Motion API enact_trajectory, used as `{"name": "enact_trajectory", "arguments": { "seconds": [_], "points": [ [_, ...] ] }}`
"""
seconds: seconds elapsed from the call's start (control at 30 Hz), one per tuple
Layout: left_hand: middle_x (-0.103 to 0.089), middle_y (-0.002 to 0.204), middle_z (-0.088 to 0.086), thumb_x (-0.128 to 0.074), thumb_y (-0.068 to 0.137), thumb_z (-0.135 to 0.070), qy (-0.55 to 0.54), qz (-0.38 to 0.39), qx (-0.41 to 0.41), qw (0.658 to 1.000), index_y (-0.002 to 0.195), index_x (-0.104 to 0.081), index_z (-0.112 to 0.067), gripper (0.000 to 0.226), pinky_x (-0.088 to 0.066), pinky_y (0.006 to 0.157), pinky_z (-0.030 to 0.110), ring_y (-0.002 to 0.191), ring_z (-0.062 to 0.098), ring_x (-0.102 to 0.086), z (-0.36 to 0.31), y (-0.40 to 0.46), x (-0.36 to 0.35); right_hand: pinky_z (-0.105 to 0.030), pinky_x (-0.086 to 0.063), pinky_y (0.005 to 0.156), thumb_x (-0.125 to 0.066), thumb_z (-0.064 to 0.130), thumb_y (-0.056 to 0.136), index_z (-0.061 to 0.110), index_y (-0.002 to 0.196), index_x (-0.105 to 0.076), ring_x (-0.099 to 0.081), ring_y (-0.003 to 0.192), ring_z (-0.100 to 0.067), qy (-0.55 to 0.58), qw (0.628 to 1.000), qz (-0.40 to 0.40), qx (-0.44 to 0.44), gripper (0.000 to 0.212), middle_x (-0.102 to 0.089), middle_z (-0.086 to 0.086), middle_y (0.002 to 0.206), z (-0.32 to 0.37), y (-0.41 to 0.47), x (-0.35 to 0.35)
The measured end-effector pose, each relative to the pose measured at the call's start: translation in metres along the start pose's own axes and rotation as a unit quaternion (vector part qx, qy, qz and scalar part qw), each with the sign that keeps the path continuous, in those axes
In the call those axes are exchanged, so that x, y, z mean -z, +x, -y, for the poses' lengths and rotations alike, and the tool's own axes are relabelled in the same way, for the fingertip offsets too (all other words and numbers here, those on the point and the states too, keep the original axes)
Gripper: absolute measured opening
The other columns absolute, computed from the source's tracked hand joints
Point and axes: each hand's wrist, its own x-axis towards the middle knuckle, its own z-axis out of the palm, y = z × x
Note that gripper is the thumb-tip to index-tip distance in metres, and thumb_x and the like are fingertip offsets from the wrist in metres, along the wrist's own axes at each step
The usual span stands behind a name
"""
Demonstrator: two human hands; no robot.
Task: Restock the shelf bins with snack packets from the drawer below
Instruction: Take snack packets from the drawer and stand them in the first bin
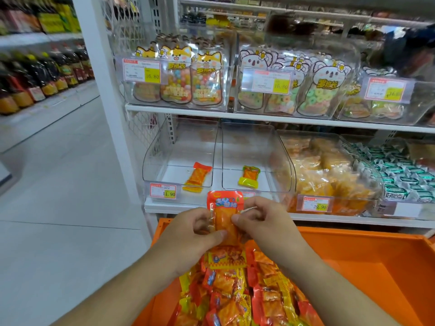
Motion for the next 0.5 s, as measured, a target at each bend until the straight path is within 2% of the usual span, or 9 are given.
{"name": "enact_trajectory", "arguments": {
  "seconds": [0.07, 0.13, 0.23, 0.3, 0.37, 0.4, 0.43, 0.5],
  "points": [
    [-0.081, 0.094, -0.002, -0.083, 0.086, -0.018, 0.001, -0.025, 0.009, 1.000, 0.105, -0.075, -0.026, 0.021, -0.060, 0.094, 0.048, 0.092, 0.017, -0.077, -0.003, 0.012, 0.013, -0.047, -0.063, 0.075, -0.076, 0.018, 0.093, 0.020, 0.111, -0.068, -0.071, 0.074, -0.022, -0.031, 0.999, 0.000, 0.013, 0.020, -0.074, -0.010, 0.084, 0.003, 0.012, -0.007],
    [-0.080, 0.094, 0.005, -0.086, 0.083, -0.017, -0.015, -0.067, 0.024, 0.997, 0.107, -0.074, -0.022, 0.027, -0.060, 0.092, 0.054, 0.090, 0.026, -0.078, -0.009, 0.033, 0.031, -0.039, -0.061, 0.084, -0.072, 0.026, 0.095, 0.032, 0.117, -0.065, -0.071, 0.089, -0.010, -0.082, 0.996, -0.002, 0.034, 0.024, -0.073, 0.006, 0.097, 0.005, 0.028, -0.011],
    [-0.080, 0.093, 0.008, -0.086, 0.083, -0.014, -0.035, -0.139, 0.039, 0.989, 0.107, -0.074, -0.017, 0.027, -0.061, 0.090, 0.053, 0.087, 0.028, -0.078, -0.013, 0.082, 0.063, -0.027, -0.053, 0.099, -0.067, 0.029, 0.098, 0.038, 0.138, -0.052, -0.058, 0.117, -0.001, -0.208, 0.974, 0.004, 0.094, 0.044, -0.059, 0.022, 0.129, 0.009, 0.055, -0.010],
    [-0.079, 0.090, 0.005, -0.084, 0.084, -0.013, -0.022, -0.167, 0.032, 0.985, 0.102, -0.073, -0.016, 0.021, -0.062, 0.083, 0.044, 0.084, 0.025, -0.077, -0.015, 0.121, 0.080, -0.014, -0.034, 0.112, -0.065, 0.028, 0.099, 0.042, 0.150, -0.040, -0.040, 0.134, 0.007, -0.293, 0.945, 0.027, 0.146, 0.059, -0.042, 0.029, 0.147, 0.012, 0.075, -0.012],
    [-0.076, 0.095, 0.004, -0.082, 0.086, -0.012, -0.003, -0.190, 0.035, 0.981, 0.102, -0.069, -0.016, 0.021, -0.058, 0.076, 0.035, 0.087, 0.024, -0.074, -0.016, 0.161, 0.090, -0.004, -0.012, 0.111, -0.063, 0.029, 0.100, 0.045, 0.156, -0.029, -0.019, 0.138, 0.019, -0.340, 0.921, 0.060, 0.181, 0.067, -0.027, 0.036, 0.153, 0.012, 0.098, -0.018],
    [-0.074, 0.100, 0.006, -0.082, 0.085, -0.011, 0.010, -0.200, 0.040, 0.979, 0.107, -0.067, -0.015, 0.027, -0.058, 0.078, 0.036, 0.092, 0.025, -0.073, -0.013, 0.182, 0.093, -0.003, -0.008, 0.111, -0.062, 0.031, 0.100, 0.045, 0.159, -0.025, -0.013, 0.141, 0.019, -0.353, 0.912, 0.072, 0.194, 0.070, -0.021, 0.037, 0.157, 0.009, 0.109, -0.022],
    [-0.073, 0.104, 0.011, -0.083, 0.085, -0.010, 0.018, -0.205, 0.051, 0.977, 0.112, -0.065, -0.012, 0.032, -0.058, 0.082, 0.039, 0.096, 0.028, -0.072, -0.010, 0.203, 0.096, -0.004, -0.009, 0.113, -0.061, 0.033, 0.100, 0.046, 0.160, -0.021, -0.010, 0.146, 0.016, -0.362, 0.905, 0.078, 0.209, 0.073, -0.015, 0.037, 0.160, 0.004, 0.120, -0.026],
    [-0.073, 0.107, 0.021, -0.085, 0.080, -0.007, 0.030, -0.198, 0.067, 0.977, 0.110, -0.068, -0.002, 0.035, -0.059, 0.087, 0.048, 0.099, 0.035, -0.073, 0.000, 0.242, 0.098, -0.013, -0.030, 0.116, -0.061, 0.035, 0.100, 0.047, 0.160, -0.021, -0.014, 0.149, 0.008, -0.357, 0.904, 0.072, 0.222, 0.073, -0.009, 0.038, 0.161, -0.006, 0.135, -0.032]
  ]
}}
